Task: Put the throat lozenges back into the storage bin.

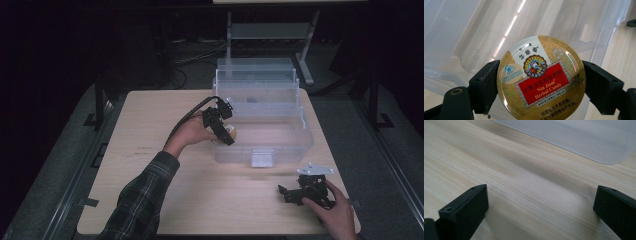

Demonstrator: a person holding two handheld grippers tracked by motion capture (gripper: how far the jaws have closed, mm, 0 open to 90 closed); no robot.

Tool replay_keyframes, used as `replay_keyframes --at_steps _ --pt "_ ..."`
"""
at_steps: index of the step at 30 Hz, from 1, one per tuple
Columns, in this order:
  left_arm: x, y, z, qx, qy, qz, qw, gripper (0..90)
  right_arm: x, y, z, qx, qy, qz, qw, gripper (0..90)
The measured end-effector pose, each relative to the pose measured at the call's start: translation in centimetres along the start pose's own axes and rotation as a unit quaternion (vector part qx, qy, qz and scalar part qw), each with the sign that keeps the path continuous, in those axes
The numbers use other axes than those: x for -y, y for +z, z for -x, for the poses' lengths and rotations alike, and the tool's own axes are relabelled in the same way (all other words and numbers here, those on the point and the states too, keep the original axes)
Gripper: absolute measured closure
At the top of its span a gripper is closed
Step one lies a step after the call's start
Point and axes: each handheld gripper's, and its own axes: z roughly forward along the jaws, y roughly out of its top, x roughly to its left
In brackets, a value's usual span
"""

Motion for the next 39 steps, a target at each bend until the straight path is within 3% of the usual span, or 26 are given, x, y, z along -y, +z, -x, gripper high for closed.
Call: replay_keyframes --at_steps 14,24,39 --pt "0.0 0.3 -0.1 0.000 0.001 -0.008 1.0000 18.5 0.0 0.0 0.0 0.000 -0.001 0.000 1.0000 0.0" --pt "0.0 -0.1 -0.1 -0.002 -0.002 0.002 1.0000 18.5 0.0 0.0 0.0 0.000 0.000 0.000 1.0000 0.0" --pt "1.4 -2.7 0.5 -0.007 -0.001 0.025 0.9997 18.5 0.0 0.0 0.0 0.000 -0.001 0.000 1.0000 0.0"
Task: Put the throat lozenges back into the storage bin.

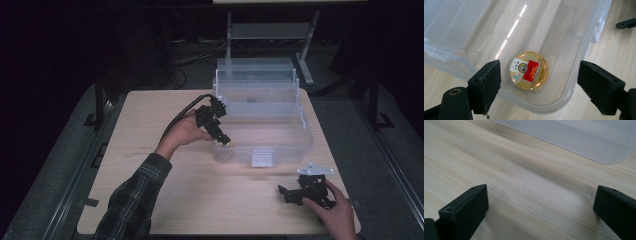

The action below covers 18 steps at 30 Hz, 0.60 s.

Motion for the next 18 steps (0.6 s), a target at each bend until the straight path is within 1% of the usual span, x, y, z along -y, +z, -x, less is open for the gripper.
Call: replay_keyframes --at_steps 1,4,5,6,8,9,12,18 --pt "0.0 0.0 0.0 0.000 0.000 0.000 1.0000 18.5 0.0 0.0 0.0 0.000 0.000 0.000 1.0000 0.0" --pt "0.5 -0.8 0.1 -0.007 0.001 0.004 1.0000 18.5 0.0 0.0 0.0 0.000 0.000 0.000 1.0000 0.0" --pt "0.5 -0.8 0.1 -0.007 0.001 0.004 1.0000 18.5 0.0 0.0 0.0 0.000 0.000 0.000 1.0000 0.0" --pt "0.8 -1.3 0.2 -0.010 0.002 0.008 0.9999 18.5 0.0 0.0 0.0 0.000 0.000 0.000 1.0000 0.0" --pt "1.1 -1.6 0.4 -0.011 -0.001 0.012 0.9999 18.5 0.0 0.0 0.0 0.000 0.000 0.000 1.0000 0.0" --pt "1.1 -1.6 0.4 -0.011 -0.001 0.012 0.9999 18.5 0.0 0.0 0.0 0.000 0.000 0.000 1.0000 0.0" --pt "1.8 -1.9 0.6 -0.015 -0.001 0.011 0.9998 18.5 0.0 0.0 0.0 0.000 0.000 0.000 1.0000 0.0" --pt "3.0 -2.2 0.6 -0.017 -0.009 0.016 0.9997 18.5 0.0 0.0 0.0 0.000 0.001 0.000 1.0000 0.0"
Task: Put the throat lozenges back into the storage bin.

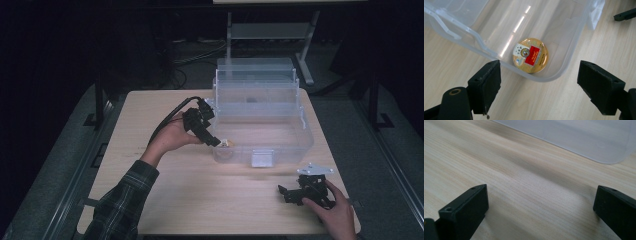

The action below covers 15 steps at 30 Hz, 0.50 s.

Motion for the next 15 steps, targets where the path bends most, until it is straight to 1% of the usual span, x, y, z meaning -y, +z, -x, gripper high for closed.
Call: replay_keyframes --at_steps 6,8,10,15 --pt "1.2 -0.4 0.1 -0.004 -0.008 0.007 0.9999 18.5 0.0 0.0 0.0 0.001 0.000 0.000 1.0000 0.0" --pt "1.8 -0.6 0.1 -0.005 -0.006 0.008 0.9999 18.5 0.0 0.0 0.0 0.001 0.000 0.000 1.0000 0.0" --pt "2.1 -0.7 0.2 -0.006 -0.006 0.009 0.9999 18.5 0.0 0.0 0.0 0.001 0.000 0.000 1.0000 0.0" --pt "3.2 -1.0 0.5 -0.009 -0.011 0.017 0.9998 18.5 0.0 0.0 0.0 0.001 0.000 0.000 1.0000 0.0"
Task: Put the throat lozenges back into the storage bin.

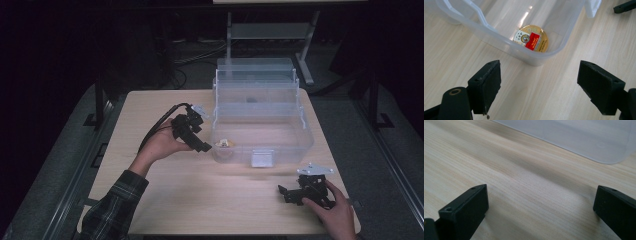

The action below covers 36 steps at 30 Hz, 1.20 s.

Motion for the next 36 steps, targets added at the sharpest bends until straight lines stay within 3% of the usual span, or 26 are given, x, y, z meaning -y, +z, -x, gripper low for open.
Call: replay_keyframes --at_steps 6,8,36 --pt "1.2 0.0 0.4 -0.003 -0.006 0.005 1.0000 18.5 0.0 0.0 0.0 0.000 0.000 0.000 1.0000 0.0" --pt "1.6 0.0 0.4 -0.004 0.000 0.003 1.0000 18.5 0.0 0.0 0.0 0.000 0.000 0.000 1.0000 0.0" --pt "8.8 -0.5 2.0 -0.033 -0.031 0.040 0.9982 18.5 0.0 0.0 0.0 -0.001 0.000 0.000 1.0000 0.0"
